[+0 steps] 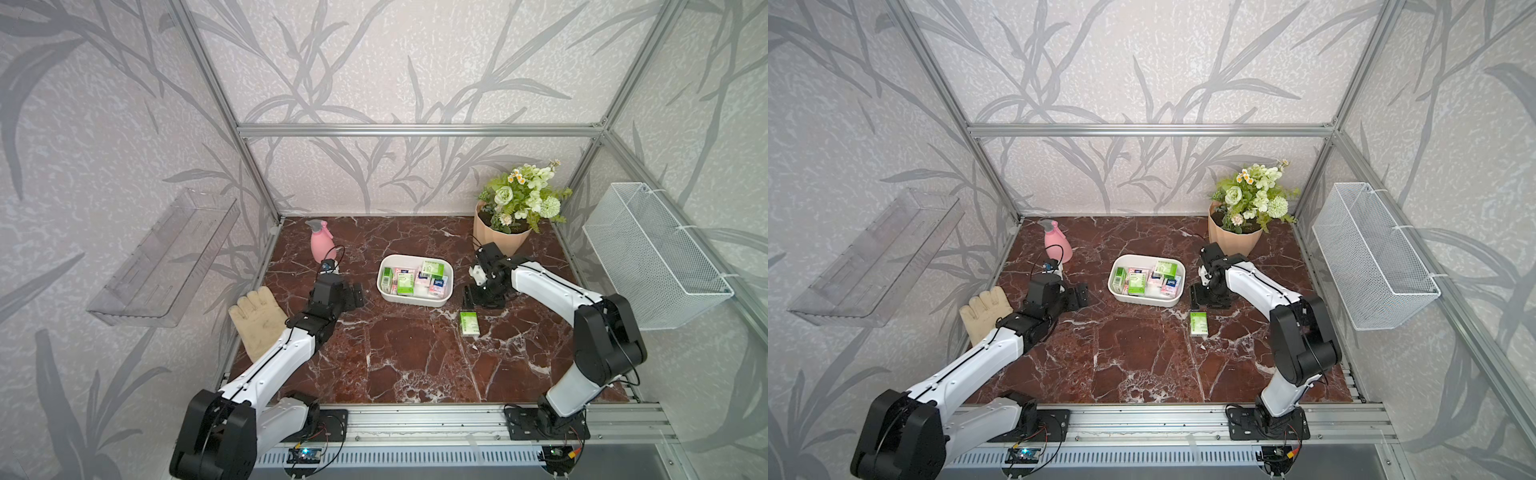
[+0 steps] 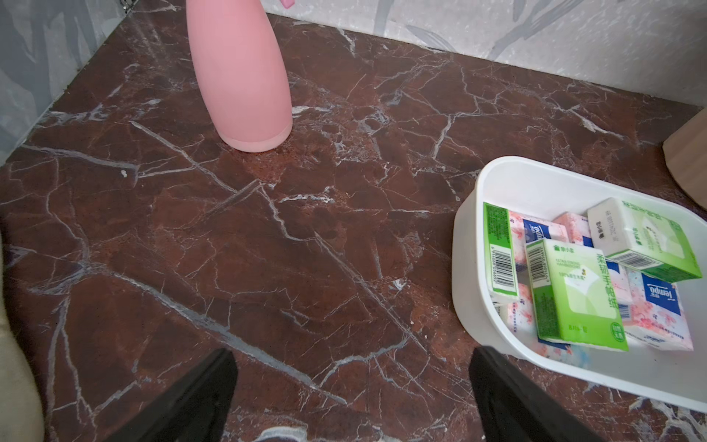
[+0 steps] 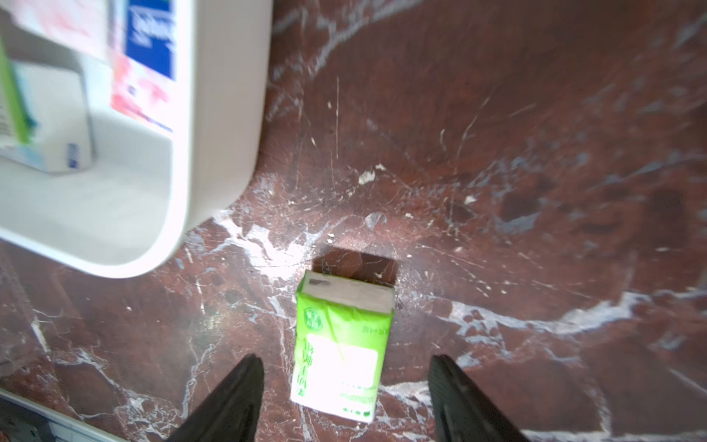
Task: Take the pocket tissues out of the storage box
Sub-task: Place the pocket tissues at the center of the board.
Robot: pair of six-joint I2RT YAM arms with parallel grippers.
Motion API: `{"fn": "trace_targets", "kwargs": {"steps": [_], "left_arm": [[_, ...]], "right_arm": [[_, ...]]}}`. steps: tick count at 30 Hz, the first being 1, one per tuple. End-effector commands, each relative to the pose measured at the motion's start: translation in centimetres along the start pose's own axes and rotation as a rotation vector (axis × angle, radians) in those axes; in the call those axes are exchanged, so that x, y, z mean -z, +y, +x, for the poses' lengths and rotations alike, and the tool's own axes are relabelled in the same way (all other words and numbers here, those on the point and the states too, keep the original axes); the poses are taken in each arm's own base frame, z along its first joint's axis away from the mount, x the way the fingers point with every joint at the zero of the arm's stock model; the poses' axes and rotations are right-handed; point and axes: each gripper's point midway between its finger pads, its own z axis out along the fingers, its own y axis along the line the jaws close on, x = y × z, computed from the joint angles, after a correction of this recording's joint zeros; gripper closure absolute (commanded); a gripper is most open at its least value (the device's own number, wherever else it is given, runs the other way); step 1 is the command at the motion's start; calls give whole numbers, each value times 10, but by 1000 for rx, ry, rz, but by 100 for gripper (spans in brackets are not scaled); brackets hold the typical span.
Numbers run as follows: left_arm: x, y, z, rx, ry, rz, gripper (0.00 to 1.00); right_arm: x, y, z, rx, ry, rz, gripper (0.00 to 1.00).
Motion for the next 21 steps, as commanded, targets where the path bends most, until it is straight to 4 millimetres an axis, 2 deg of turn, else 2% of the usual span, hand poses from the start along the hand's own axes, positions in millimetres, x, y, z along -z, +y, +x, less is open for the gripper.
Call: {"fn": "trace_targets", "kwargs": {"steps": [1,6,10,11,16,21], "left_arm": [[5,0,-15,40,-48,-3,0],[4,-1,-11,82,-38,9,0],[2,-2,-6,89,-18,14,0],[1,-1,-4,91,-15,12,0],[3,1,-1,83,-1,5,0],[3,-1,4,90,11,23,0]], "right_arm": [[31,22,-13,-24,-99,-15,26],[37,81,-40,-58,-222,-136,21],[29,117,-57,-48,-279,-137,18],[21,124,-60,-40,-273,-127,17],[-3,148,-73,-17,-266,-82,13],[-23,153,-84,-13,-271,-1,7]]}}
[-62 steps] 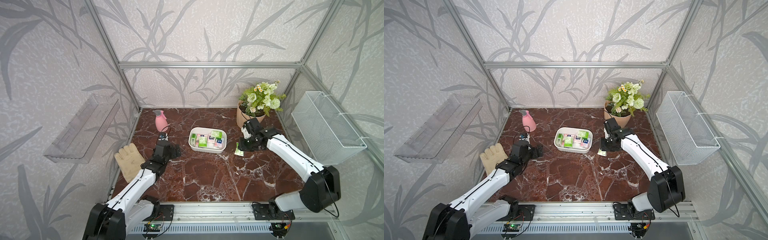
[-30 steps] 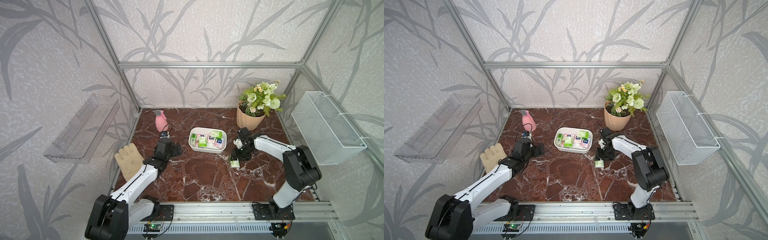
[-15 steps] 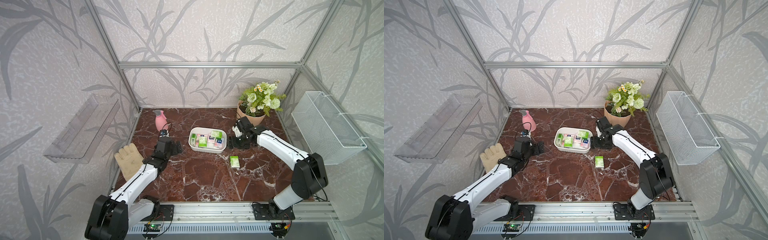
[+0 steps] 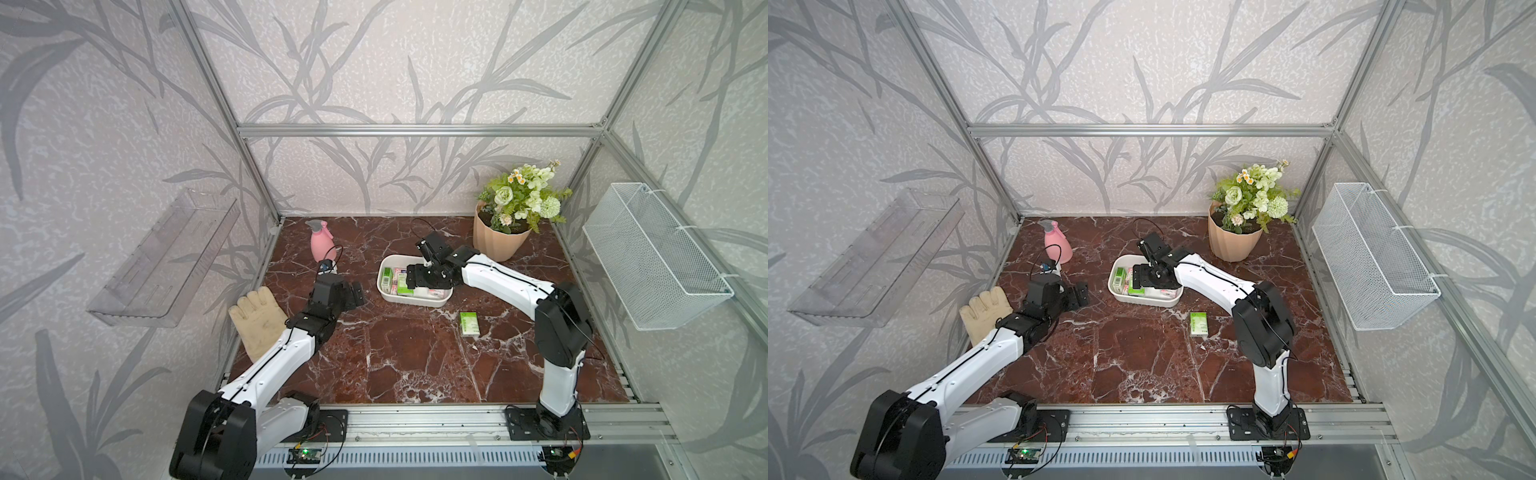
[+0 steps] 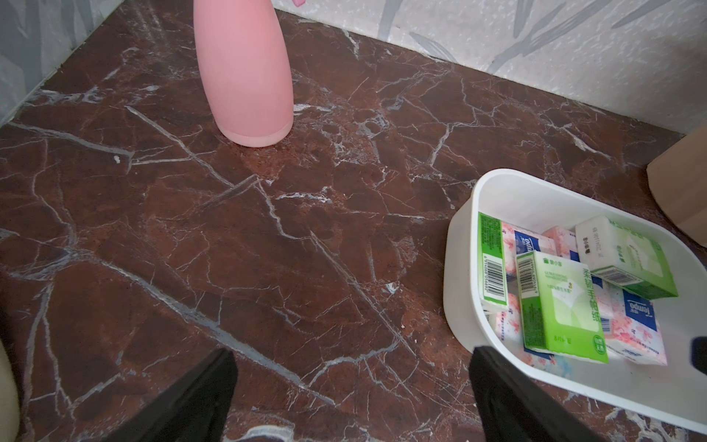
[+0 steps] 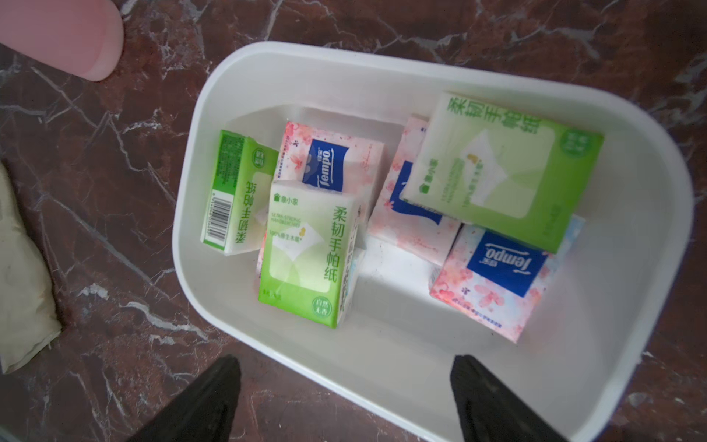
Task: Take the pocket tissues out of the storage box
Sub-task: Place the pocket tissues at the center of the board, then pick up the pocket tissues from the storage box.
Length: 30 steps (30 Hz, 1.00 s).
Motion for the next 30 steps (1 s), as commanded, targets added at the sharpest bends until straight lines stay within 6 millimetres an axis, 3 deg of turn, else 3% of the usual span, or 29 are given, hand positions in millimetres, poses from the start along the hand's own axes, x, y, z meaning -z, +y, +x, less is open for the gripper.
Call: {"fn": "trace_targets", "kwargs": {"steps": [1,15,20,25,30], "left_arm": [[2,1,6,16,15,11,0],[2,0,9,-12,26,23,0],[1,0,12,-13,34,25,0],[-1,-1,14,-9,40,30,0],[-2,-2,14,-7,43,33,0]], "right_arm": [[-6,-4,-10,-12,-30,74,7],[-57,23,-10,68,38,144,6],[-67,20,-2,78,68,210,7],[-74,14,4,65,87,237,14],[-71,13,6,62,86,247,29]]}}
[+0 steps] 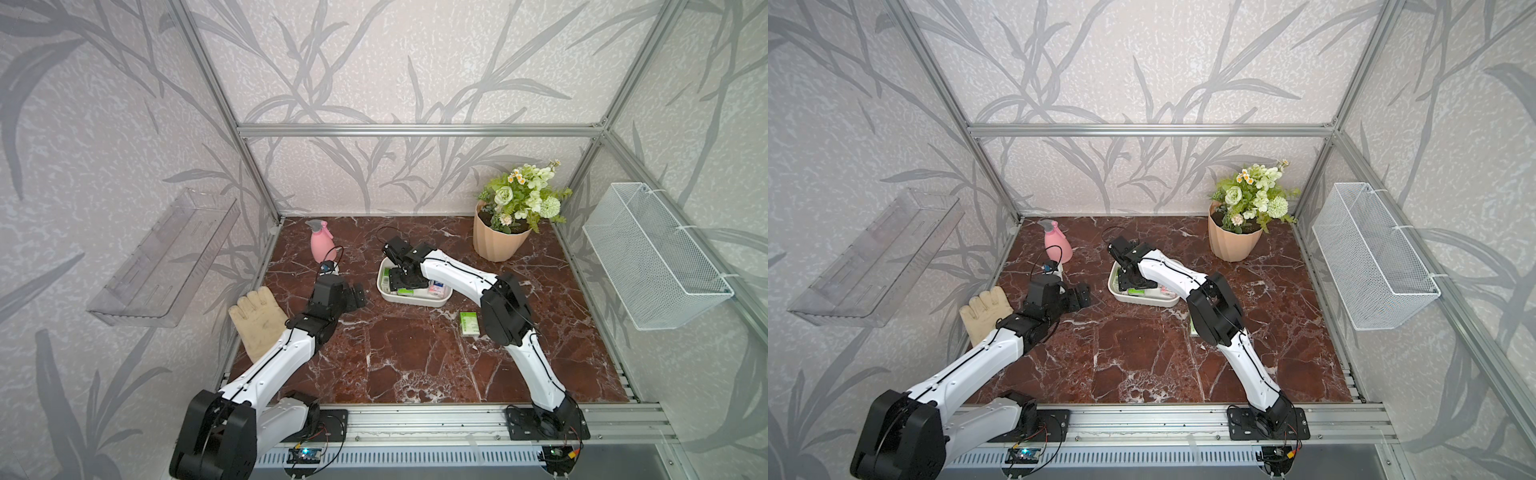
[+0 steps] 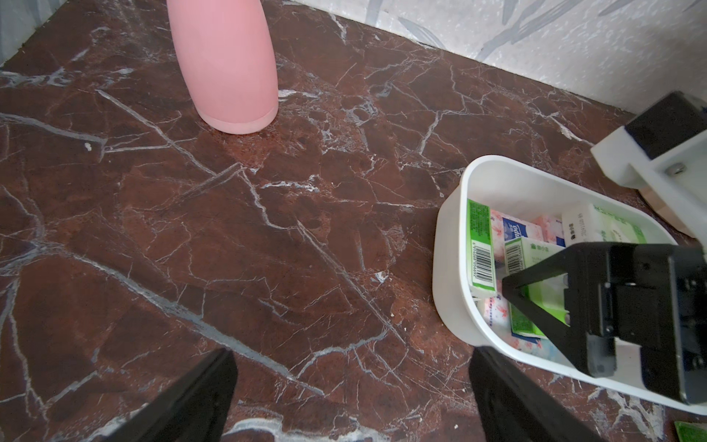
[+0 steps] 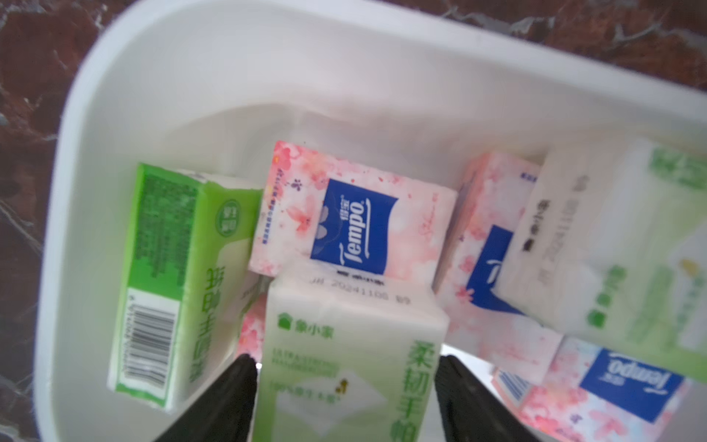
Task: Take the pocket tissues out of the storage box
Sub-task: Pick up the pocket tissues from the storage box.
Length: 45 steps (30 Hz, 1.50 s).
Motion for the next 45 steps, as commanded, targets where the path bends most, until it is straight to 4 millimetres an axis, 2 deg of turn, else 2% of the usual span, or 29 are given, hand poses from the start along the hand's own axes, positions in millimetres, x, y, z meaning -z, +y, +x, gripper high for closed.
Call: {"fn": "trace_targets", "kwargs": {"steps": [1,10,15,23,28,32,35,41,45], "left_arm": [[-2,2,7,0,19,3,0],[-3,-2,8,10,28,21,0],[-3,-3,8,16,31,28,0],[2,-3,1,24,4,24,0],[2,-5,-2,22,9,30,0],[1,-6,-4,27,11,31,0],[-1,-5,-1,31,23,29,0],[-2,-3,5,42,39,19,0],[-4,-4,5,46,43,24,0]], "right_arm": [[-1,-6,5,-4,10,48,32],[16,-6,1,-21,-26,30,45],[31,-7,-4,-30,-58,26,46],[74,-5,-15,-35,-139,10,48],[107,-10,-11,-50,-188,5,48],[130,-20,4,-85,-219,9,49],[140,-29,23,-108,-224,11,49],[132,-50,72,-154,-164,46,49],[126,-50,106,-161,-126,52,49]]}}
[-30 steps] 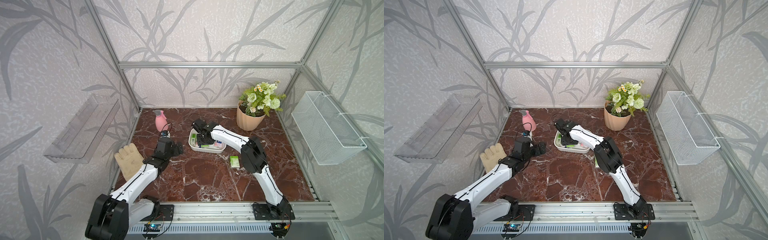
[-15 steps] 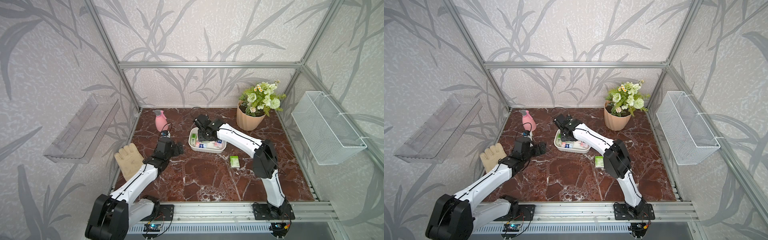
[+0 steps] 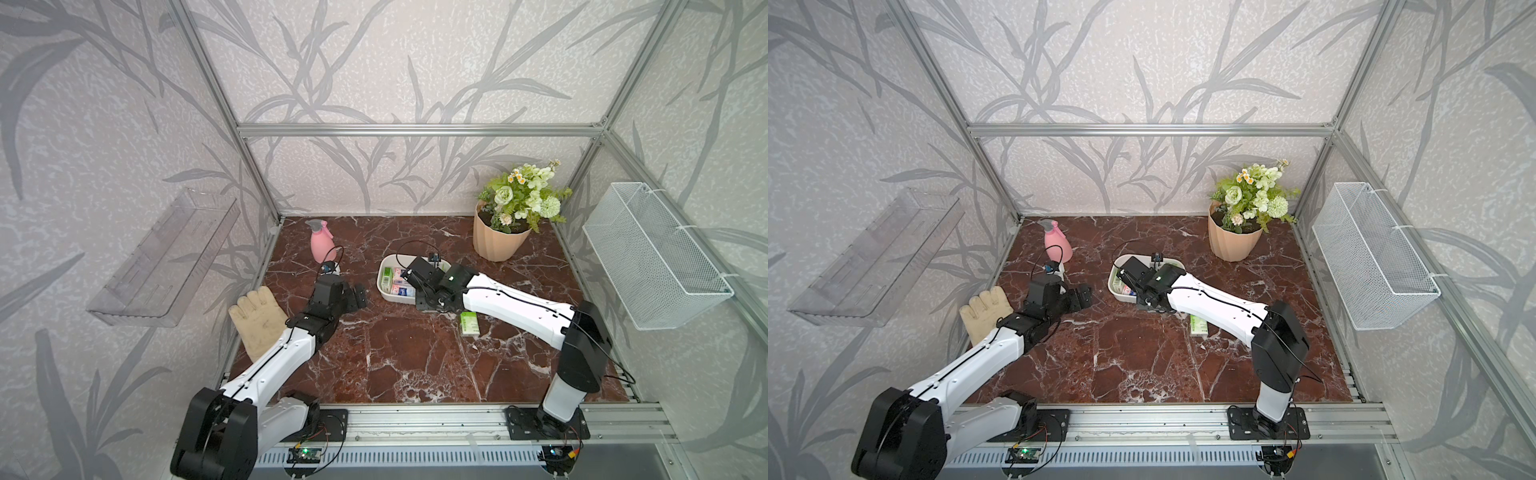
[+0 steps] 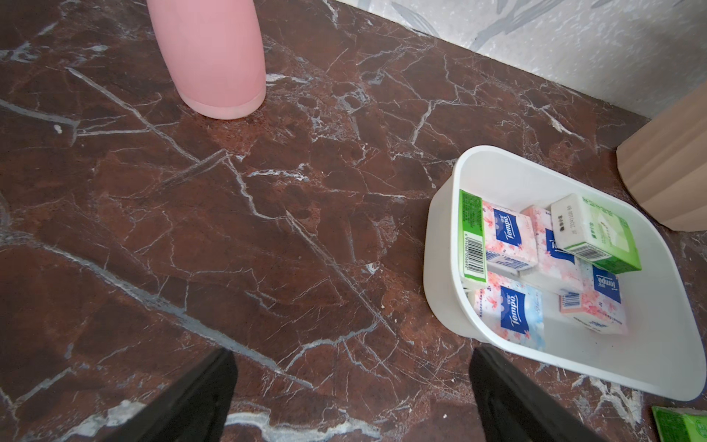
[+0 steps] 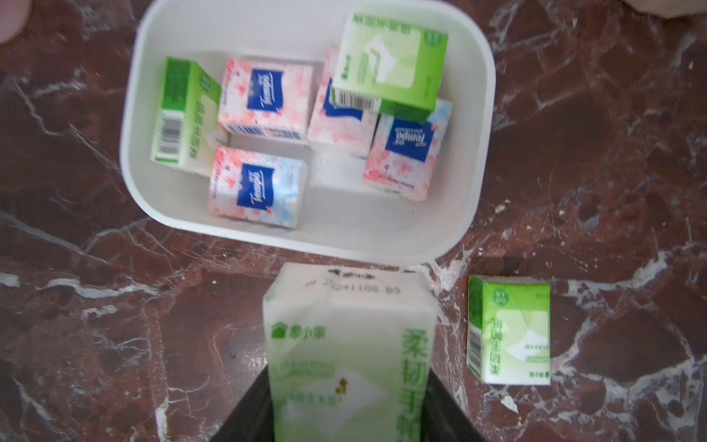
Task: Take the pocket tissues out of the storage box
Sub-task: Pick up the pocket tissues from the storage box.
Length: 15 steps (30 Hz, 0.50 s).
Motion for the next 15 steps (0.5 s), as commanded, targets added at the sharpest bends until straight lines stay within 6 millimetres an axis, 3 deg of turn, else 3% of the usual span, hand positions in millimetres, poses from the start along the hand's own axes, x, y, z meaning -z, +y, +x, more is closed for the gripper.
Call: {"fn": "trace_targets", "kwargs": {"steps": [1,6,15], "left_arm": [[-1,-2,-2,15,11,4,0],[-5,-5,3,21,34,22,0],[-4,-6,5,21,39,32,0]], "right_arm": [[5,-5,19,-58,1,13,49],[-12,-10,39,-77,36,26,49],[-43,-27,52,-95,61,117,47]]}}
